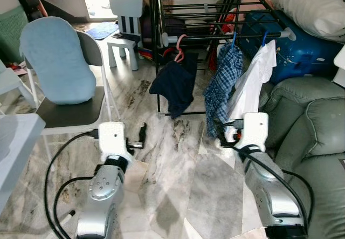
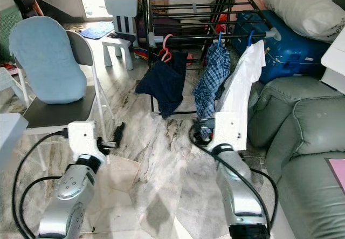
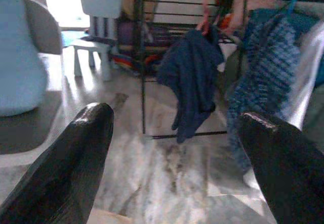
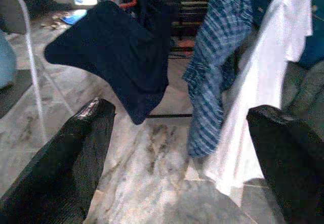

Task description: Hang hanger

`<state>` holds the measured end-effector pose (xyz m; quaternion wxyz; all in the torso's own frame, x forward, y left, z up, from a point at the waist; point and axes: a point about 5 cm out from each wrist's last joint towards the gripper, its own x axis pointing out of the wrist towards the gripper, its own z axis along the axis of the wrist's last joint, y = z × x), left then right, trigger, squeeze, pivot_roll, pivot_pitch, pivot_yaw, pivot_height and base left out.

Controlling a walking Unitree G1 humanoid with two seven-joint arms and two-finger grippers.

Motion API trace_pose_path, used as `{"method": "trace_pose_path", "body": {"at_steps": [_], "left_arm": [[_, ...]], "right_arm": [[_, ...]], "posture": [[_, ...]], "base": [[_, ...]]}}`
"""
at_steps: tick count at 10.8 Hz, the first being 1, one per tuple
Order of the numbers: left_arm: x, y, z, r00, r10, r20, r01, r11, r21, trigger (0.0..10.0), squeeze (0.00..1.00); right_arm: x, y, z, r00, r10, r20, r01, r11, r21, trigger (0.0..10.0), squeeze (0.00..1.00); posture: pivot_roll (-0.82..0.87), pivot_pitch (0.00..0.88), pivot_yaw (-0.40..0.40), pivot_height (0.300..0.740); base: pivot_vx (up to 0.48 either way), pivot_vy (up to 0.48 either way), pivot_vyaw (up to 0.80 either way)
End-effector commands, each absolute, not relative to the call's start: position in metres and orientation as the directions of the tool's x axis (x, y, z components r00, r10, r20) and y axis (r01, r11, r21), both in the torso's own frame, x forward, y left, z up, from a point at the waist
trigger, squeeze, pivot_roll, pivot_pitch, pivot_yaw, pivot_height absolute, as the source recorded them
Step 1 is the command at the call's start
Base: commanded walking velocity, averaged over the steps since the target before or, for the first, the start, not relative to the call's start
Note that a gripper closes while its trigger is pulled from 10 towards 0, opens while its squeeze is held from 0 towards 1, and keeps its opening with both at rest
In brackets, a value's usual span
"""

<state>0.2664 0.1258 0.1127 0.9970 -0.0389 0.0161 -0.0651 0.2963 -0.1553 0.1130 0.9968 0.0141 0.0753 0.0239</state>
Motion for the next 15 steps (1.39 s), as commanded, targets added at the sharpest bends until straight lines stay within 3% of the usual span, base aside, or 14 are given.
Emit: {"method": "trace_pose_path", "body": {"at_steps": [1, 15], "left_arm": [[0.2663, 0.1236, 0.1150, 0.988, -0.155, -0.011, 0.154, 0.985, -0.083, 10.0, 0.00], [0.2732, 0.1193, 0.1181, 0.984, -0.180, 0.005, 0.180, 0.980, -0.083, 10.0, 0.00]], "right_arm": [[0.2975, -0.1584, 0.1101, 0.985, 0.030, -0.168, -0.025, 0.999, 0.031, 10.0, 0.00], [0.3019, -0.1509, 0.1109, 0.987, 0.039, -0.155, -0.034, 0.999, 0.039, 10.0, 0.00]], "posture": [[-0.10, 0.000, -0.008, 0.740], [-0.10, 0.000, -0.003, 0.740]], "base": [[0.000, 0.000, 0.00], [0.370, 0.035, 0.00]]}}
